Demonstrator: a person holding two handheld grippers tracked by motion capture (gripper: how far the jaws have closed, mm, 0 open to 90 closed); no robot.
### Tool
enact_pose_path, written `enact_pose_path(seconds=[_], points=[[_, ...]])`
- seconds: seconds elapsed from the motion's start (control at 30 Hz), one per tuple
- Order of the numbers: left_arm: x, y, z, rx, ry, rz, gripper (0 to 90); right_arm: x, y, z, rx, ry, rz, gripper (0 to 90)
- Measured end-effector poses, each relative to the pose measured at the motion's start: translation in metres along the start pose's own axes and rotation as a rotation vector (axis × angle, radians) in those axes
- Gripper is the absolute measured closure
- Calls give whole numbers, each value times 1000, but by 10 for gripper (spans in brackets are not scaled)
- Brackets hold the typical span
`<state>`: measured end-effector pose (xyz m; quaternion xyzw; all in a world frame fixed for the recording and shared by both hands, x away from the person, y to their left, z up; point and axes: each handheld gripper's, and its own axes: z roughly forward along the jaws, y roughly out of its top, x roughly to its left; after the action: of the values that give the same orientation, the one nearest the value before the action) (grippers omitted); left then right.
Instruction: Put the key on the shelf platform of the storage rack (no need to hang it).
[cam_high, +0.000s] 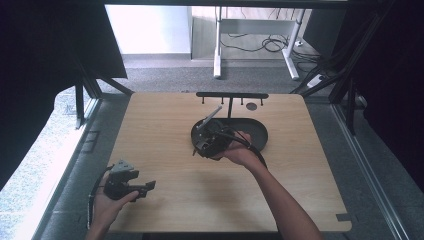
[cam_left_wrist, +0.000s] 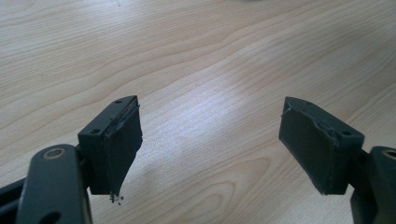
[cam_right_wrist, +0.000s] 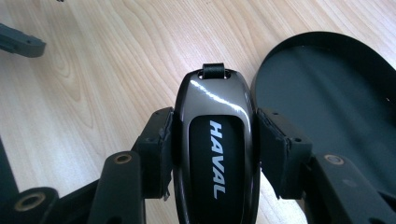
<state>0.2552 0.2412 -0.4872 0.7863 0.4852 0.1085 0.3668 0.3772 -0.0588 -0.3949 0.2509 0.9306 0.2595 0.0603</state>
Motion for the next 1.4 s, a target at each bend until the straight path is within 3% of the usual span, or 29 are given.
enact_pose_path(seconds=[1.0, 1.4], points=[[-1, 1, -2, -17, 5, 3, 216, -36, -9, -6, -30, -51, 92, 489], [-1, 1, -2, -14, 3, -1, 216, -61, -14, 3, -21, -72, 142, 489]])
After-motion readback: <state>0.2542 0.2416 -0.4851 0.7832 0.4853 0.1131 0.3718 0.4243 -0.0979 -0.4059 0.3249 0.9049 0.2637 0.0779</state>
